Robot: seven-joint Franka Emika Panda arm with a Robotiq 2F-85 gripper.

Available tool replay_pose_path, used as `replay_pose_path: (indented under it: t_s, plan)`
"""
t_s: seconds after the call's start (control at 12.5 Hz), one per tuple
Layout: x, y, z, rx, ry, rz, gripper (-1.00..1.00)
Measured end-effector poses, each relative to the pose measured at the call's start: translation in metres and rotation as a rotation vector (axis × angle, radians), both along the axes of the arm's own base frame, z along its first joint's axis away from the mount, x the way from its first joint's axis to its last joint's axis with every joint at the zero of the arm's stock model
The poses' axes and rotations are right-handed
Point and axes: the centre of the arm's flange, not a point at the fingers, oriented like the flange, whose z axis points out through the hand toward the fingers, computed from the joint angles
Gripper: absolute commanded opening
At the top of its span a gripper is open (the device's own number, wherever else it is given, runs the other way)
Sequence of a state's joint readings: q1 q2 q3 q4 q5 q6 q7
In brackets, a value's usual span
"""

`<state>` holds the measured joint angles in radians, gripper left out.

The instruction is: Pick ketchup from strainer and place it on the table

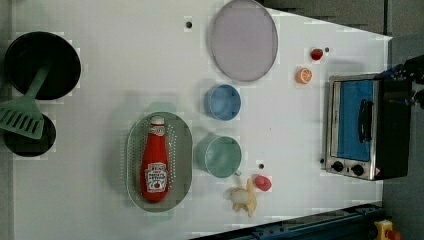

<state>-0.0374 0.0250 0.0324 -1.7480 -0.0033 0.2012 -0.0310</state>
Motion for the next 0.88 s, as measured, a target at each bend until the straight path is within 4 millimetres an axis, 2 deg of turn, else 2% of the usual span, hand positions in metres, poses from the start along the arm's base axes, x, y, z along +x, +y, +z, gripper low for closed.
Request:
replay_pose_path:
  t_s: [0.16,0.24,0.4,0.48,0.64,0.88]
  plan:
    - [-0.036,0.009,-0.008,0.030,0.093,-0.001,0.81]
    - [-0.050,0.016,-0.004,0.023,0.099,0.009,1.00]
    - [-0.059,0.041,0.013,0.009,0.063,0.053,1.00]
    - [-0.059,0.061,0.019,0.003,0.041,0.089,1.00]
    - [-0.062,0.117,0.013,-0.006,0.045,0.194,1.00]
    - [-0.083,0.224,-0.020,0.008,0.104,0.395,1.00]
